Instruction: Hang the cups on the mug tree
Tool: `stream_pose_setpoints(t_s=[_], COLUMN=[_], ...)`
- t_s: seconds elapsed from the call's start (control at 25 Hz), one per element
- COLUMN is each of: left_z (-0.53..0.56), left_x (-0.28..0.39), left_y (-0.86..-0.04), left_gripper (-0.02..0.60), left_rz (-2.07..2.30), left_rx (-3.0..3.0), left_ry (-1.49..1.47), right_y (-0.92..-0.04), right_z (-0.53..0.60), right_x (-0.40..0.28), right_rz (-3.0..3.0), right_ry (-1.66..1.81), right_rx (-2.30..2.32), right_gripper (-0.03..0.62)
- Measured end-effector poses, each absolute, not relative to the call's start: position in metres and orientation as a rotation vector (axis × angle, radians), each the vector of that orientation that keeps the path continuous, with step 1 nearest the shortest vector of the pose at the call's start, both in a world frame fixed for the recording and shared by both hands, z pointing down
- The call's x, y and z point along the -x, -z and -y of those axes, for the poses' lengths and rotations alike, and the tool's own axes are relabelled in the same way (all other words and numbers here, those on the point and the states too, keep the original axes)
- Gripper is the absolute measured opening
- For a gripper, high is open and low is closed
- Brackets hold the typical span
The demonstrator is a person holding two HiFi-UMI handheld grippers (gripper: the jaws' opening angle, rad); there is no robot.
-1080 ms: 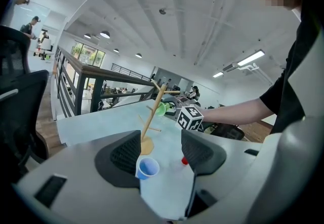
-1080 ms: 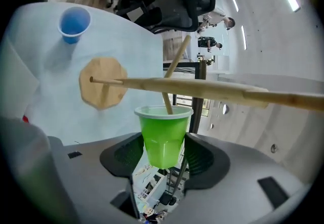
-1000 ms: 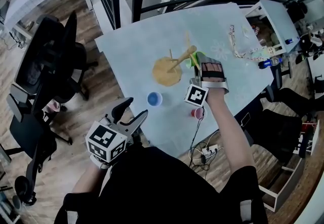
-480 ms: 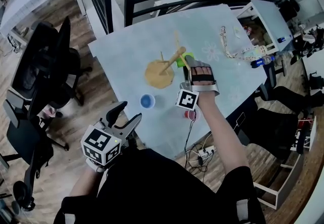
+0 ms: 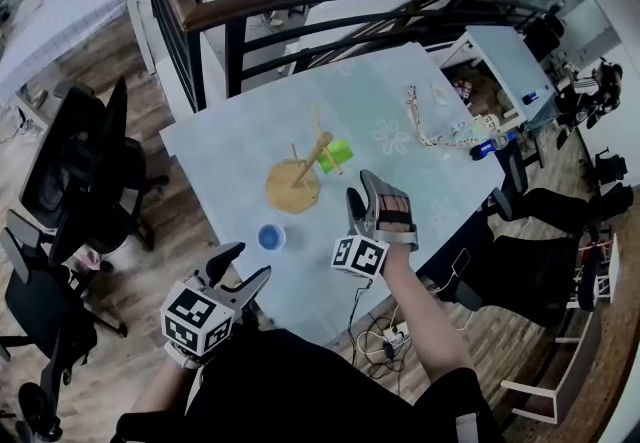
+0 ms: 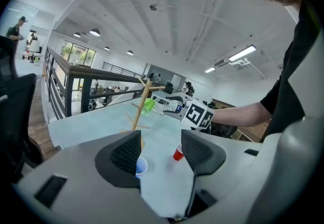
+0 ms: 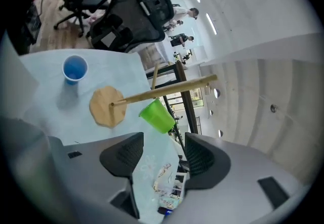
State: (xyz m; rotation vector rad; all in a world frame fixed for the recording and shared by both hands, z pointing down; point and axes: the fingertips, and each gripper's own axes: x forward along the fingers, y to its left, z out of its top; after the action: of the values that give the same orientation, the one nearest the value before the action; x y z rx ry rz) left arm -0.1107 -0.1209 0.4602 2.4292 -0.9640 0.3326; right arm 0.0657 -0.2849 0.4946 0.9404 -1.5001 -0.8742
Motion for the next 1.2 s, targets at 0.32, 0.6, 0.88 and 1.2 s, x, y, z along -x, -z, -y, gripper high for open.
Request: stream_pose_setpoints(t_s=[0.32,0.6,0.88,1.2], left_z=[0.103,0.073,0.051,0.025], left_x=[0.071,0.023,0.001,-0.013], left_y=[-0.443,-0.425,-0.402,-0.396], left_gripper=[0.255,0.182,0.025,0.020], left_rz=[0.914,0.810,0.859,0.893], left_rx=[-2.471,-2.545,-2.579,-2.597], left_ry=[-0.274,-0.297,-0.244,-0.298], right_y=[-0.478,-0.446,-0.445,-0.446], right_z=[0.215,0.147,0.083,0.045], right_x=[-0.102,-0.120,-0.121,-0.114], right_rz=[1.984,2.335,2.464,2.570], right_ry=[0.087,-0.408,-0.577,-0.668], right_rx=[-1.196,-1.416,-1.291,-1.195], right_gripper=[0.244,0.068,0.031,0.031])
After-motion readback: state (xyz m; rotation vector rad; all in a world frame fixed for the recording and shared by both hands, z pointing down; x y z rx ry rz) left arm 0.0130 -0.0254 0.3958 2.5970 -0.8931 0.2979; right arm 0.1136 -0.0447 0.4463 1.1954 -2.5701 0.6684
